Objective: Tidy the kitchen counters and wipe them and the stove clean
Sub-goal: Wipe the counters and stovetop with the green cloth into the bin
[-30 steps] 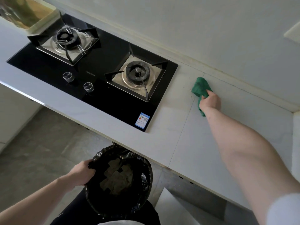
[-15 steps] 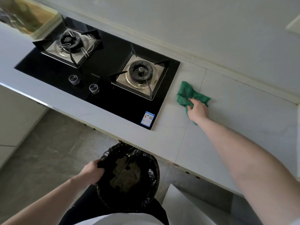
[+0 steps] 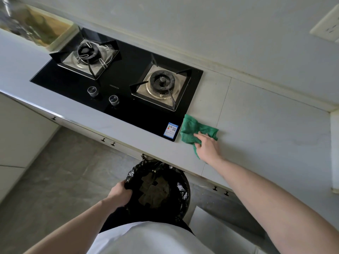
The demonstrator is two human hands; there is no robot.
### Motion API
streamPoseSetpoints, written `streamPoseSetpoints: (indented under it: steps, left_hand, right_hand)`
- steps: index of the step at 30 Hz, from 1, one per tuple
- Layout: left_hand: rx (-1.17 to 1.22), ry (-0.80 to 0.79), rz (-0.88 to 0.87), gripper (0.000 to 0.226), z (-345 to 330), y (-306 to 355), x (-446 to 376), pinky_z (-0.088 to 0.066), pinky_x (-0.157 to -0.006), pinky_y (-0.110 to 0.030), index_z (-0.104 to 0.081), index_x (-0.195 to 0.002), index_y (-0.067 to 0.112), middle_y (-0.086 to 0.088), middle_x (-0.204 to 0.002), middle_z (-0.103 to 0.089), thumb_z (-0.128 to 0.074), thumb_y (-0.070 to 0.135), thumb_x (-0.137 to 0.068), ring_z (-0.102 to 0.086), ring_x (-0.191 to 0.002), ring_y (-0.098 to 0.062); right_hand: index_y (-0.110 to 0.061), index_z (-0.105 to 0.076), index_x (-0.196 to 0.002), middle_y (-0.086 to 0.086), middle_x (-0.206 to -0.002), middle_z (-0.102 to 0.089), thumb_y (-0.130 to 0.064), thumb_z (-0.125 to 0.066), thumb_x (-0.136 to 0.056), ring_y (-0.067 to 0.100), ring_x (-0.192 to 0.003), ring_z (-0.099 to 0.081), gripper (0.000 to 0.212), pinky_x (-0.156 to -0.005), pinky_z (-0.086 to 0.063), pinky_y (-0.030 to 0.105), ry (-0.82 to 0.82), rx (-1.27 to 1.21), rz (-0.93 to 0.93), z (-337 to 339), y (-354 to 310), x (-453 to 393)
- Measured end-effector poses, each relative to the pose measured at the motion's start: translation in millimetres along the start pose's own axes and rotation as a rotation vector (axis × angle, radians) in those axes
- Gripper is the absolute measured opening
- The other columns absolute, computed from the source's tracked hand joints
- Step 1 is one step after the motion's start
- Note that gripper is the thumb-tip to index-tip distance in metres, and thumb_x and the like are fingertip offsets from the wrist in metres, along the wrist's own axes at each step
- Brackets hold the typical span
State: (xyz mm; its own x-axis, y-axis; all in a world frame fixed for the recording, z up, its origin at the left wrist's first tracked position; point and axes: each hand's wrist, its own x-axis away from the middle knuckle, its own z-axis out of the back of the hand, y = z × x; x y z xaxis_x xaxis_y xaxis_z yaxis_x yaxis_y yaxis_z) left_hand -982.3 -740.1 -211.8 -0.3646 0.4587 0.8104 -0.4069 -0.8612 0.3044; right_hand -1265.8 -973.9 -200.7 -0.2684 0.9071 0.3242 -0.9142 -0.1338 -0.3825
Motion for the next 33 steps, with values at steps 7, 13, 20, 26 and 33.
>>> streamPoseSetpoints:
  steps: [7, 13, 20, 26, 33]
  left_hand:
    - [0.030, -0.005, -0.019, 0.027, -2.6, -2.5, 2.1, -0.049, -0.055, -0.021, -0.061, -0.100, 0.026, -0.004, -0.085, -0.068, -0.056, 0.007, -0.081, -0.065, -0.076, -0.023]
    - [0.043, -0.007, -0.036, 0.028, -0.8, -4.4, 1.5, -0.045, -0.048, -0.020, -0.062, -0.102, 0.025, -0.003, -0.084, -0.066, -0.055, 0.006, -0.083, -0.064, -0.076, -0.022]
    - [0.051, -0.022, -0.051, 0.029, 3.3, -6.4, -0.7, -0.045, -0.052, -0.020, -0.063, -0.103, 0.027, -0.001, -0.083, -0.066, -0.056, 0.007, -0.084, -0.064, -0.078, -0.022]
    - [0.066, -0.036, -0.054, 0.026, 6.7, -7.5, 0.2, -0.044, -0.043, -0.018, -0.062, -0.099, 0.026, -0.001, -0.081, -0.065, -0.053, 0.007, -0.085, -0.063, -0.071, -0.018]
    - [0.085, -0.046, -0.044, 0.027, 6.5, -9.5, -0.2, -0.045, -0.043, -0.020, -0.064, -0.099, 0.025, -0.004, -0.080, -0.067, -0.053, 0.006, -0.082, -0.065, -0.067, -0.020]
  right_hand:
    - [-0.026, -0.058, -0.143, -0.001, -0.153, -0.049, -0.019, -0.063, -0.097, 0.025, -0.143, -0.045, 0.047, -0.120, -0.029, 0.036, -0.034, -0.010, 0.037, -17.2, -20.5, 46.5]
    - [-0.032, -0.056, -0.143, -0.009, -0.153, -0.049, -0.023, -0.057, -0.099, 0.018, -0.137, -0.052, 0.045, -0.115, -0.037, 0.035, -0.116, 0.041, 0.070, -24.5, -49.4, 90.4]
    - [-0.043, -0.059, -0.132, -0.010, -0.117, -0.073, -0.035, -0.054, -0.098, 0.015, -0.081, -0.066, 0.035, -0.078, -0.058, 0.034, -0.285, 0.019, 0.140, -33.2, -82.8, 140.8]
    - [-0.043, -0.063, -0.129, -0.020, -0.109, -0.074, -0.041, -0.053, -0.097, 0.008, -0.087, -0.069, 0.034, -0.079, -0.058, 0.029, -0.123, -0.065, 0.187, 4.4, -77.4, 129.1]
    - [-0.034, -0.066, -0.086, -0.016, -0.061, -0.060, -0.036, -0.062, -0.094, 0.012, -0.056, -0.058, 0.009, -0.053, -0.040, 0.026, 0.270, -0.169, 0.105, 67.6, -36.9, 84.3]
